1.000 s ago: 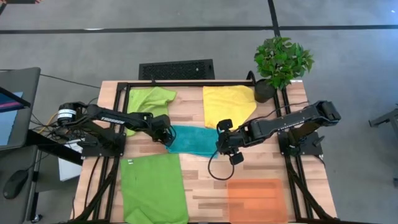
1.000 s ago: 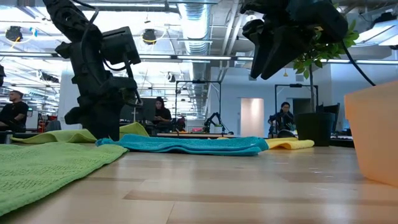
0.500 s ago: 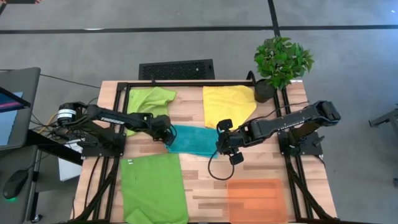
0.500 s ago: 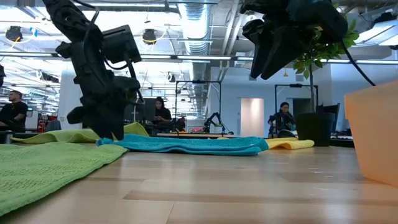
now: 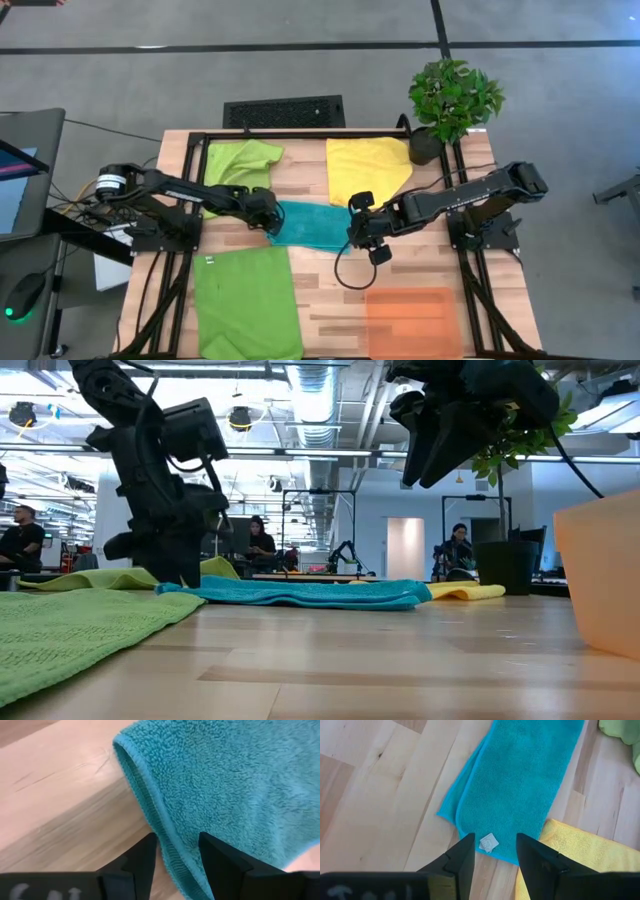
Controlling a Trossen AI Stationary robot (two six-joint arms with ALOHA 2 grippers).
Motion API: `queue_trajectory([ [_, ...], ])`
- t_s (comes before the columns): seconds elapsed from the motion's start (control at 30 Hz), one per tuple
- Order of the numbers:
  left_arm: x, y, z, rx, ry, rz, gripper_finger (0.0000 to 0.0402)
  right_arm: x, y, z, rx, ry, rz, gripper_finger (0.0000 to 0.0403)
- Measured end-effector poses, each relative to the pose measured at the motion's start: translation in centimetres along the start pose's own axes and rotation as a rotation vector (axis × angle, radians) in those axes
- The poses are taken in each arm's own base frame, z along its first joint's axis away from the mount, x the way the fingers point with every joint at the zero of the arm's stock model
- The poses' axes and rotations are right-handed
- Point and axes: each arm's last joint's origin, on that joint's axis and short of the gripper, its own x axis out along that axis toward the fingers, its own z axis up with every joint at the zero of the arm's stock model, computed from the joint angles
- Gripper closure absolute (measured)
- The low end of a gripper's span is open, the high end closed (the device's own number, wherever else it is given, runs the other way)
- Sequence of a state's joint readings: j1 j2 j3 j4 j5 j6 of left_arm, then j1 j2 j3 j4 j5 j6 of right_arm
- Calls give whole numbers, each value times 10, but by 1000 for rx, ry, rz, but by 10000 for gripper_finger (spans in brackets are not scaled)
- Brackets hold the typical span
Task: Fold microfiber towels
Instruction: Fold the blue microfiber towel
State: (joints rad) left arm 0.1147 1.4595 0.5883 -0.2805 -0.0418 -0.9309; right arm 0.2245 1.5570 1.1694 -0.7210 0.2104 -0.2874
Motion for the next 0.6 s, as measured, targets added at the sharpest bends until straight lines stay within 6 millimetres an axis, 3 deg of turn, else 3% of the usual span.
queue_trajectory([
  [0.2,3,0,-1,5,2,18,275,0,-1,0,5,-2,-2,235],
  [0.43,-7,-11,8,70,-35,-23,386,0,-1,-1,3,6,0,235],
  [0.6,-15,-24,18,86,-61,-66,394,0,-2,-1,-1,25,-49,235],
])
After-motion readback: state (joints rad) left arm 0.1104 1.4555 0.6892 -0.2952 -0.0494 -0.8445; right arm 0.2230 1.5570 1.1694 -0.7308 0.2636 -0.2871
